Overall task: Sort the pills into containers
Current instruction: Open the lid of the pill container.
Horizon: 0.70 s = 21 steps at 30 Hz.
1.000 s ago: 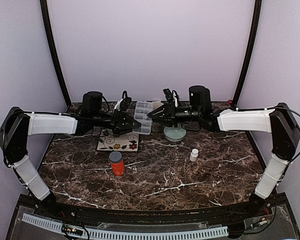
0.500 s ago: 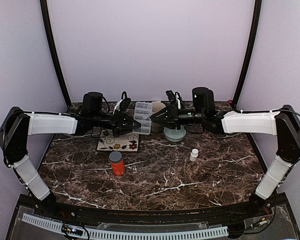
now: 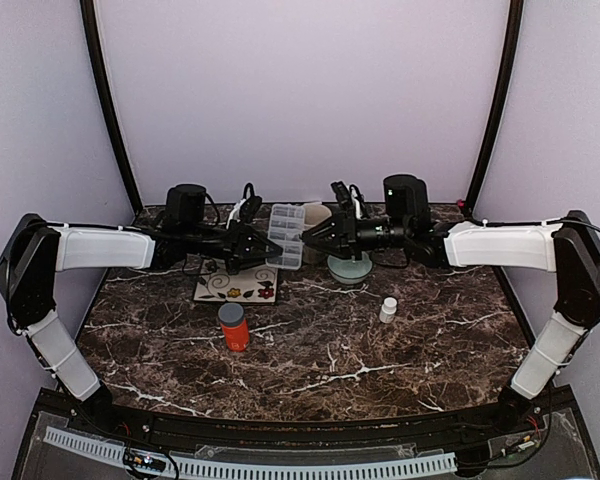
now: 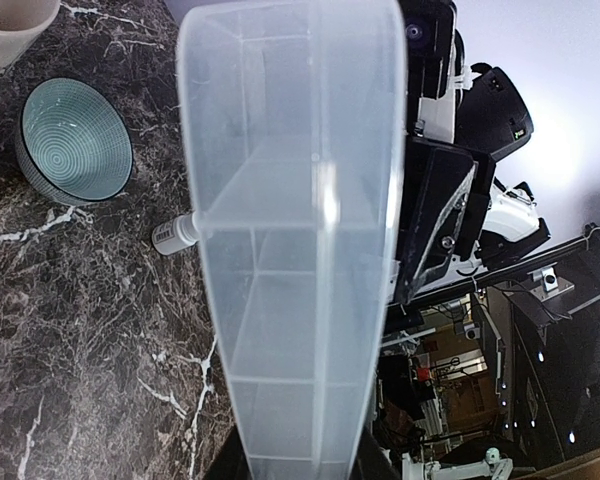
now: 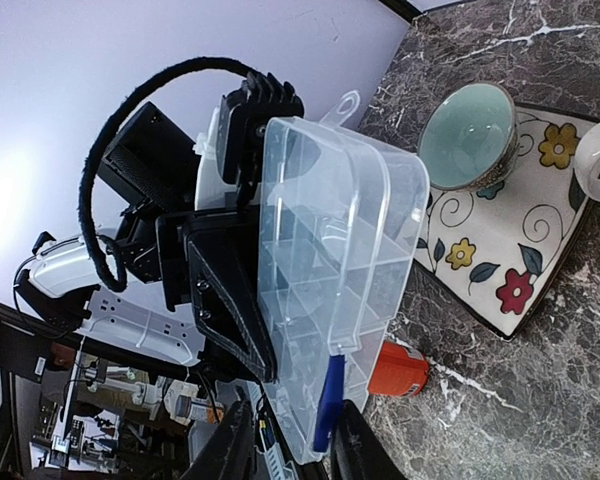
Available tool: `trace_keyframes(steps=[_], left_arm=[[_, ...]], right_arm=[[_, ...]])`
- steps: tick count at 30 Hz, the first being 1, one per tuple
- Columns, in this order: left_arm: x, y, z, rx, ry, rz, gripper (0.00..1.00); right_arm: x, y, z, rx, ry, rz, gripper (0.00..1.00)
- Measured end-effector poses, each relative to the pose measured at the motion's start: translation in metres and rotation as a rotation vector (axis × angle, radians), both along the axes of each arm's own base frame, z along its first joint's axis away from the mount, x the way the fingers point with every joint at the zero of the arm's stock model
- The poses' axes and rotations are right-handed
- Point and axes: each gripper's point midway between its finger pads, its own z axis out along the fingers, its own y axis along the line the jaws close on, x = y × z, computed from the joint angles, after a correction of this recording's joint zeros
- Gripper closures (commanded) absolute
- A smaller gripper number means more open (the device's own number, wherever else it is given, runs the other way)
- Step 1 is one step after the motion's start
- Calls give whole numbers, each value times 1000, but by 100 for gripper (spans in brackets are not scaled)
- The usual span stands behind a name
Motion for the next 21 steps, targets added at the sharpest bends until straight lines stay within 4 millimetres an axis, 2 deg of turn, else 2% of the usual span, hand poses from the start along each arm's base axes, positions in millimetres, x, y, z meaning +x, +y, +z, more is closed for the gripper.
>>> trace_keyframes(steps=[10, 21], left_arm=[[0, 0, 0, -2, -2, -1, 100], [0, 0, 1, -3, -5, -1, 100]], right_arm=[[-1, 1, -10, -47, 7, -4, 82], [6, 5, -1, -45, -13, -15, 82]])
